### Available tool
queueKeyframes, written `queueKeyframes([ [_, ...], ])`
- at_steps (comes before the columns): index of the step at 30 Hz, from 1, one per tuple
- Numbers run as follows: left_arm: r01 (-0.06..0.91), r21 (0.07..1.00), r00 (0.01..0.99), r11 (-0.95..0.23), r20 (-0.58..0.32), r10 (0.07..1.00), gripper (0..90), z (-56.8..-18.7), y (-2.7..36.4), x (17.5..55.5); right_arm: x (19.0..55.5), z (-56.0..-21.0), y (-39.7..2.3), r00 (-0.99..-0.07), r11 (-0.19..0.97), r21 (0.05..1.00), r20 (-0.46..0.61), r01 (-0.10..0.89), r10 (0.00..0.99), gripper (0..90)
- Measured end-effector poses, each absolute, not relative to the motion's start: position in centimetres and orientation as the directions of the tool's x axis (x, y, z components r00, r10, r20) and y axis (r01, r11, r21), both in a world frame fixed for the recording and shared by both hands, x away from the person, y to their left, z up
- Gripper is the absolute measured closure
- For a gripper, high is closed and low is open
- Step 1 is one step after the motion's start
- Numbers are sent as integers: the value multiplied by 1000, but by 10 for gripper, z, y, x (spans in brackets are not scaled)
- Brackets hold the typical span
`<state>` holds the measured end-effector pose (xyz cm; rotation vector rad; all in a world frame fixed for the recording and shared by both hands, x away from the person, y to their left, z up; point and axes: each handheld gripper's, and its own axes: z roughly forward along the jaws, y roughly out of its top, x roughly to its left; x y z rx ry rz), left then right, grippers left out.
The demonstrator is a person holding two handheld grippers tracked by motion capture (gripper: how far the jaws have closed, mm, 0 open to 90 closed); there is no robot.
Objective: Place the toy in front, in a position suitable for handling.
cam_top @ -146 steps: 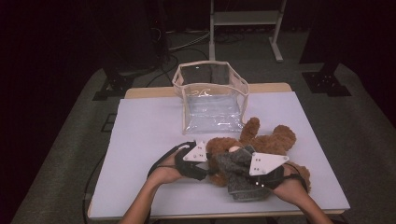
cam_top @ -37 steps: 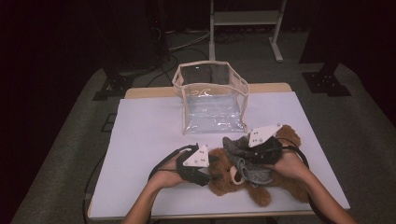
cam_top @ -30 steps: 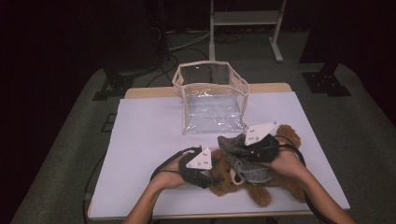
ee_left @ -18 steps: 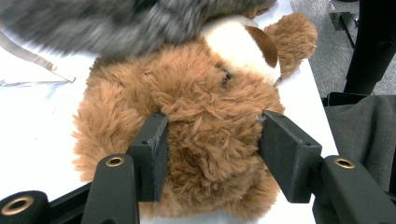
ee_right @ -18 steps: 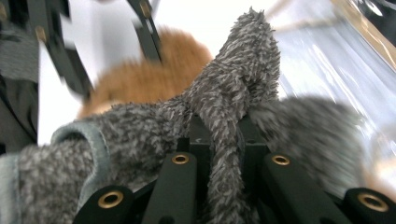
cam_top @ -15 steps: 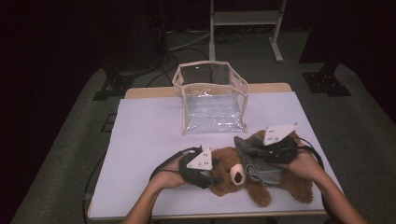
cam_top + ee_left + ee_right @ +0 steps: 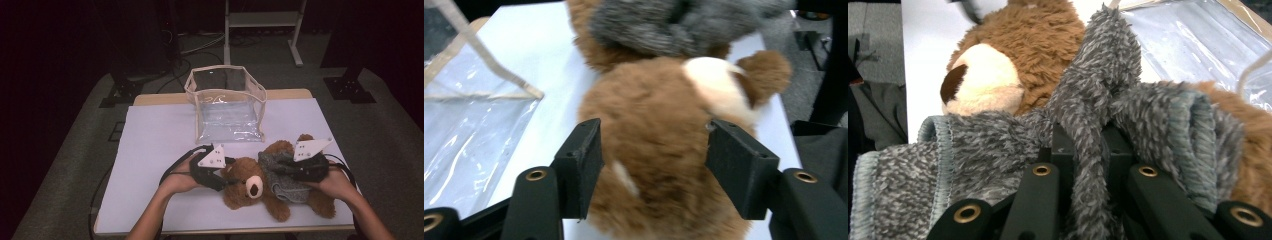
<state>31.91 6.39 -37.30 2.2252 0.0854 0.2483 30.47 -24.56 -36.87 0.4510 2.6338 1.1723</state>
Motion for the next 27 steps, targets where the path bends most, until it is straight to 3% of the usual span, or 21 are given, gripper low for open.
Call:
queueKeyframes([
  [7, 9, 774, 986, -633, 97, 132, 394, -386, 60, 323, 298, -361, -258, -921, 611, 776, -106, 158, 374, 801],
  [12, -2, 771, 989, -637, 97, 114, 395, -385, 60, 321, 306, -353, -286, -883, 564, 800, -99, 204, 459, 800],
  [15, -2, 771, 989, -637, 95, 111, 385, -385, 61, 321, 309, -363, -290, -889, 543, 806, -48, 236, 456, 800],
  [18, 22, 771, 989, -637, 77, 127, 327, -385, 62, 324, 305, -370, -283, -900, 555, 799, -40, 231, 433, 801],
  [21, 58, 770, 985, -636, 60, 162, 177, -386, 60, 327, 300, -372, -280, -905, 564, 795, -48, 222, 423, 803],
  [27, 111, 785, 988, -610, -22, 151, 164, -392, 56, 332, 292, -377, -282, -904, 551, 806, -48, 216, 425, 804],
])
